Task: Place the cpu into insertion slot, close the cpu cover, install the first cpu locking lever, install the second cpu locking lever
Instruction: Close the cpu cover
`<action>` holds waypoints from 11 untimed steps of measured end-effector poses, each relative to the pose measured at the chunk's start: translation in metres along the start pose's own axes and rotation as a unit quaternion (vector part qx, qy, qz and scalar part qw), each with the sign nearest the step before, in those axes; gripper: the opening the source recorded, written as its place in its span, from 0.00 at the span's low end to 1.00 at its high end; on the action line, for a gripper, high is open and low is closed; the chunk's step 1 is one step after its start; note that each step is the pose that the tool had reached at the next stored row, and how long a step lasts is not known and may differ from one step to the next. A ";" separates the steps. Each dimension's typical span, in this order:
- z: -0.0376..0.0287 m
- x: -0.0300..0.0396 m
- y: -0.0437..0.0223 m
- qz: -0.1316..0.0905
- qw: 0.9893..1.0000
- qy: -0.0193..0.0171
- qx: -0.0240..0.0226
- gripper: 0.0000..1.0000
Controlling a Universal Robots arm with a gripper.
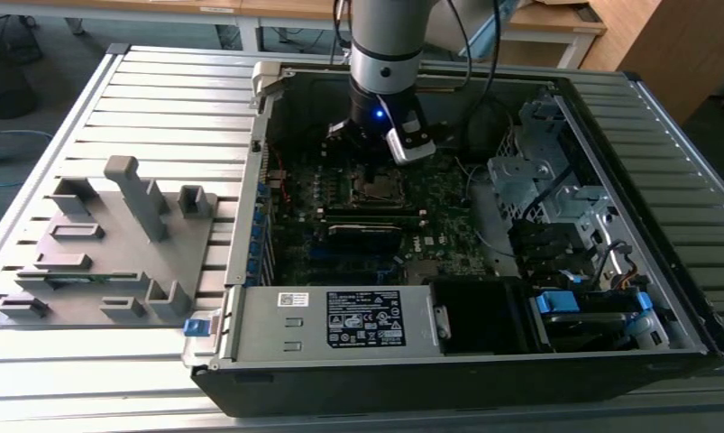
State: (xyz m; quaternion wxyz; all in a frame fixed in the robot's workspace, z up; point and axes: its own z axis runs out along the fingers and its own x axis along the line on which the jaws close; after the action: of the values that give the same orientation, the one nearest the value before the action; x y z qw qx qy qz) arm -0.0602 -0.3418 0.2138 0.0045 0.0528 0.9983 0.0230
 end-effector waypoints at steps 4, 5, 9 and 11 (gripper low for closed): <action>0.0019 0.0061 -0.0009 0.000 1.000 0.000 0.000 0.10; 0.0023 0.0074 -0.0011 0.000 1.000 0.000 0.000 0.10; 0.0063 0.0130 -0.0021 0.000 1.000 -0.001 0.000 0.10; 0.0085 0.0135 -0.0022 0.000 1.000 -0.001 0.000 0.10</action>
State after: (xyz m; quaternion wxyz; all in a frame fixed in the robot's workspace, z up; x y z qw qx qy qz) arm -0.0738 -0.3422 0.2050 0.0052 0.0527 0.9983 0.0230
